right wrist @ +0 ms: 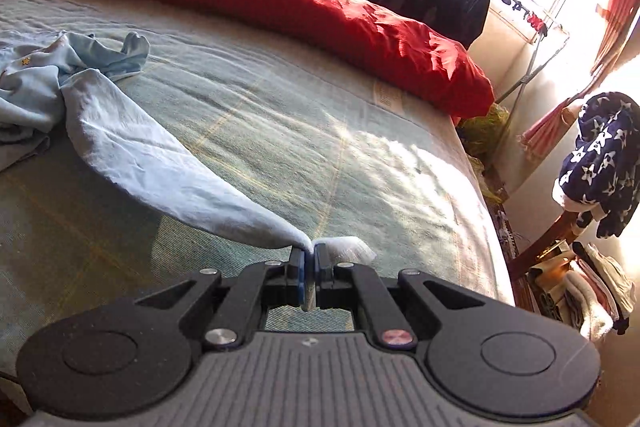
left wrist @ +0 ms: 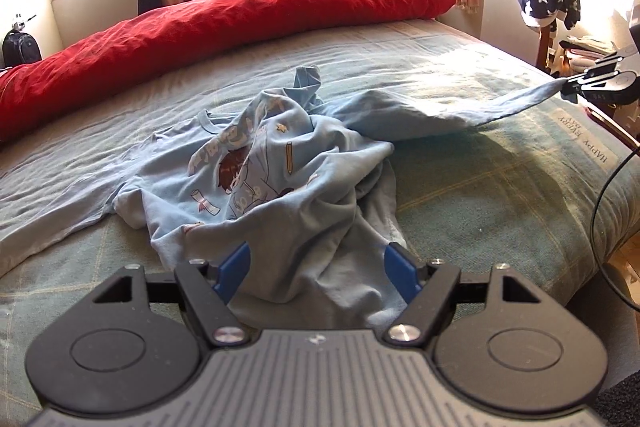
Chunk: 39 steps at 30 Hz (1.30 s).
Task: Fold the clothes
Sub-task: 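Grasp the other sleeve with the right gripper and pull it away from the body, then lay the pulled sleeve on the blanket and open the right gripper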
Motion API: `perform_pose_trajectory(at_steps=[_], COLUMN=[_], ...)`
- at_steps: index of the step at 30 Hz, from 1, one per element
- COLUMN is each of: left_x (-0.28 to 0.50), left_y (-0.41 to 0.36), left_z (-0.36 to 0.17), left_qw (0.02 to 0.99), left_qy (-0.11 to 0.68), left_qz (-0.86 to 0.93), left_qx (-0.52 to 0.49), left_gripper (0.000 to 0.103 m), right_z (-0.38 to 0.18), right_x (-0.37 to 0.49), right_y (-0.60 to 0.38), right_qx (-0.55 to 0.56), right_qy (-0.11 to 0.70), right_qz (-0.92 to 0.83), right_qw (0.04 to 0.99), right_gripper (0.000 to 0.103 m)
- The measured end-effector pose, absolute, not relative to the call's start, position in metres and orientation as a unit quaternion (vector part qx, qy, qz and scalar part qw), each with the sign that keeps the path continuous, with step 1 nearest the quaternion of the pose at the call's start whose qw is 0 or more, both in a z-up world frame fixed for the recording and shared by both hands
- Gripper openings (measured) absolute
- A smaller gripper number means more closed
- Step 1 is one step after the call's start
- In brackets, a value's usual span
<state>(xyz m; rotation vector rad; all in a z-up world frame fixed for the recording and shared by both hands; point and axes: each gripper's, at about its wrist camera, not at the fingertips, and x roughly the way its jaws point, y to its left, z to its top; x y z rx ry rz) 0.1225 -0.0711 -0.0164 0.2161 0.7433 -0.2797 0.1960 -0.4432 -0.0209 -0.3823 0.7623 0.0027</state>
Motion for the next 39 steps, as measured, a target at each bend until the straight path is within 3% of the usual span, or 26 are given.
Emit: perform_pose_trajectory(at_steps=[15,17,19,26,29,39], left_x=[0.127,0.129,0.129,0.133,0.135,0.153], left_y=[-0.101,-0.103,-0.107,-0.110,-0.106,-0.082], left_z=[-0.010,-0.012,-0.017,-0.026,-0.025,-0.020], left_qw=[0.897,0.894,0.891,0.885,0.886,0.892], left_qy=[0.372,0.377,0.382,0.396,0.396,0.404], left_qz=[-0.194,-0.204,-0.206,-0.210,-0.211,-0.195], left_qx=[0.138,0.128,0.132,0.128,0.117,0.057], left_gripper=[0.080,0.080,0.080,0.080,0.080,0.081], right_z=[-0.037,-0.041,-0.045,-0.031,-0.014,-0.022], right_x=[0.168,0.162,0.158,0.158,0.171,0.280], right_y=[-0.505,-0.499,-0.492,-0.490,-0.496,-0.421], right_qx=[-0.126,-0.099,-0.082,-0.002,0.062,0.004], right_qy=[0.422,0.442,0.458,0.450,0.421,0.415], right_qz=[-0.043,0.010,0.049,0.110,0.149,0.189], right_qw=[0.897,0.892,0.884,0.886,0.892,0.890], right_gripper=[0.006,0.008,0.017,0.022,0.025,0.025])
